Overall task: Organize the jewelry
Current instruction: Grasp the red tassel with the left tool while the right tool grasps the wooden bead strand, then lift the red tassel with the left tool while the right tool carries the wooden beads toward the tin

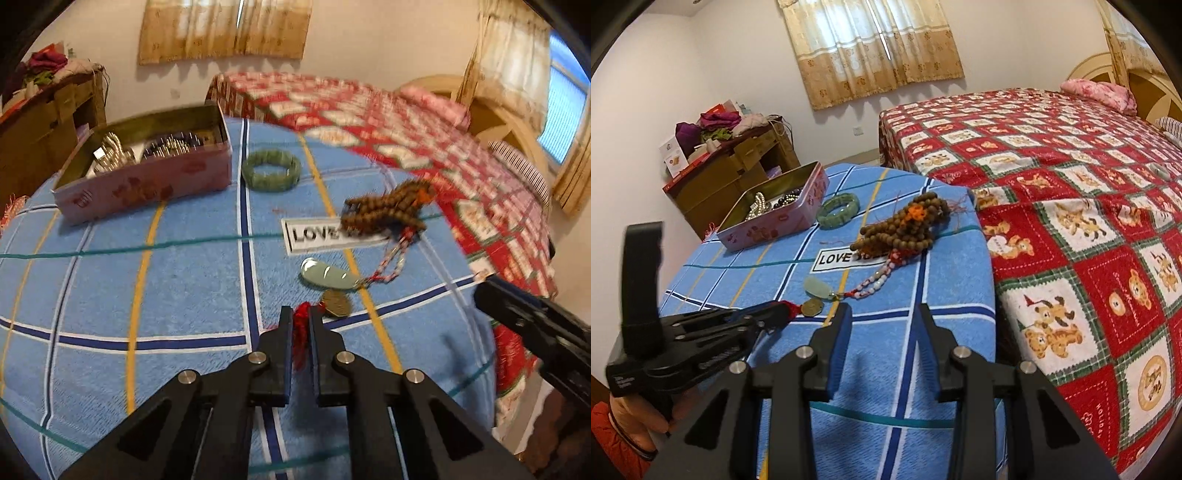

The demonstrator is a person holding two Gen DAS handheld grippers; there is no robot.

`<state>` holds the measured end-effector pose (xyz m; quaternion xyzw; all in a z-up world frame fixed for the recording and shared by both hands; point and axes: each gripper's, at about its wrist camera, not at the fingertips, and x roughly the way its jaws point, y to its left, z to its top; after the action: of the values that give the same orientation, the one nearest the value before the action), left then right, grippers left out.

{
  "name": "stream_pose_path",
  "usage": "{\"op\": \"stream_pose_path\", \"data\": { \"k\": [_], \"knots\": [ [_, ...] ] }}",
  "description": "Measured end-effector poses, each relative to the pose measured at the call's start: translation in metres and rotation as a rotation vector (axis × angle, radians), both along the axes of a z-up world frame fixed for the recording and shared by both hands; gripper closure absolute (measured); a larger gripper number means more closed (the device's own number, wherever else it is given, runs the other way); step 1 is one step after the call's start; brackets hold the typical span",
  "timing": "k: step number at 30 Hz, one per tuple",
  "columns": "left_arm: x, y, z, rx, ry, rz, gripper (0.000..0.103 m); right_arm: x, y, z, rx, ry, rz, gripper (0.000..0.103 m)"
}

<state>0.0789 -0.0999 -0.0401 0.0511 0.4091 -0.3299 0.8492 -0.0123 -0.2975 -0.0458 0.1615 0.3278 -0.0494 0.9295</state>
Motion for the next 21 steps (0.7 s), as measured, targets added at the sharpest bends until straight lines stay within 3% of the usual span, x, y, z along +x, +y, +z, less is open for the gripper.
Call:
{"op": "stream_pose_path", "data": {
  "k": [7,15,21],
  "knots": [
    [-0.015,0.034,0.03,-0.099,-0.074,0.024,0.097,0.004,-0.012,0.0,0.012,0.005,-0.029,0.064],
    [-0.01,0.066,0.068,-0.209,-0.145,0.119,0.097,0.02,-0.032,0.018,0.039,-0.034,-0.057,0.064],
    [-0.007,0.067,0.07,-0.214,-0.153,0.124,0.097,0.055,-0.05,0.008,0.115,0.014,-0.055,0.064]
  ]
}}
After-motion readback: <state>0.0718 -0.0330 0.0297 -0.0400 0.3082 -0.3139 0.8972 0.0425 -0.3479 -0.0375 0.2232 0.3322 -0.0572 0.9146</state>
